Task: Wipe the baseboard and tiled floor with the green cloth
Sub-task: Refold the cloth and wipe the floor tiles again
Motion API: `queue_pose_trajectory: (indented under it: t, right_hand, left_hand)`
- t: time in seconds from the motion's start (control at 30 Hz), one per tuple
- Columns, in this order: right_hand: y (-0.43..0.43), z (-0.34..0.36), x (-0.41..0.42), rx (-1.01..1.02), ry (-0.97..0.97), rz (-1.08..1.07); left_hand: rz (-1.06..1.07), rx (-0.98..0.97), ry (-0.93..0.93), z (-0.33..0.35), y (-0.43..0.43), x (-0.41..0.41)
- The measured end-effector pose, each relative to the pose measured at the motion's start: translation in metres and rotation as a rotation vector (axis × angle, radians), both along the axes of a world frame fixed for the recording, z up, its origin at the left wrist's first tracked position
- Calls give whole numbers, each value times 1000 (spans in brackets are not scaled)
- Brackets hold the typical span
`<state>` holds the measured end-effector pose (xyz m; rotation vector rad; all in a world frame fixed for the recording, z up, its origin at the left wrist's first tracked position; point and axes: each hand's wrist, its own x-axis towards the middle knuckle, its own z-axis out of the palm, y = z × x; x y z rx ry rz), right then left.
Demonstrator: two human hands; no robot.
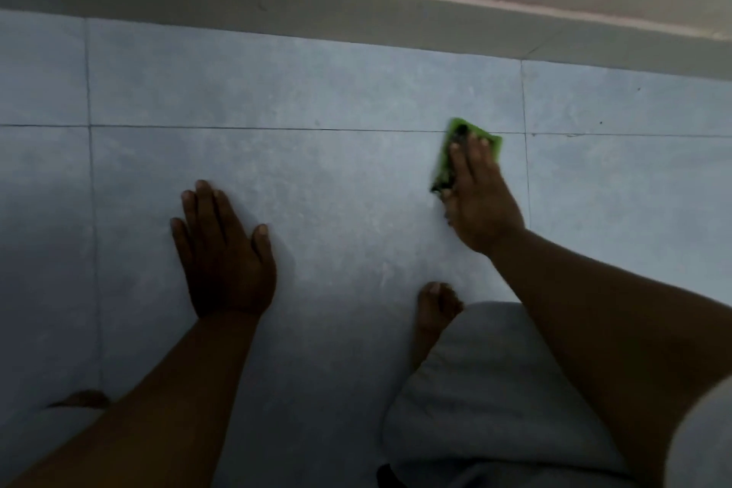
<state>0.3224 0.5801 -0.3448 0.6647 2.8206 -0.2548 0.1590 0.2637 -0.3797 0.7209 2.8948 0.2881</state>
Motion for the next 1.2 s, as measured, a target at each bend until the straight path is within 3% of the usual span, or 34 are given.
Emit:
queue_pose_trajectory:
  t: [0.27,0.5,0.8,0.97,1.1,1.2]
  right_hand:
    - [73,-9,-83,89,-45,-229]
    - [40,-16,-132,85,-50,-334]
    - [-141,-13,-234,-62,23,231]
    - [-171,-15,-145,-79,131,391]
    - [-122,-11,-67,-66,117,335]
    - [-76,-13,-111,28,39,197]
  left_hand:
    - [7,-19,7,1,1,0]
    - [14,-16,31,-2,2,0]
    - [1,64,10,10,-12,-13]
    - [145,110,78,17,-51,-48]
    - [329,68,100,5,-100,-64]
    - [458,16,81,-2,-126,-68]
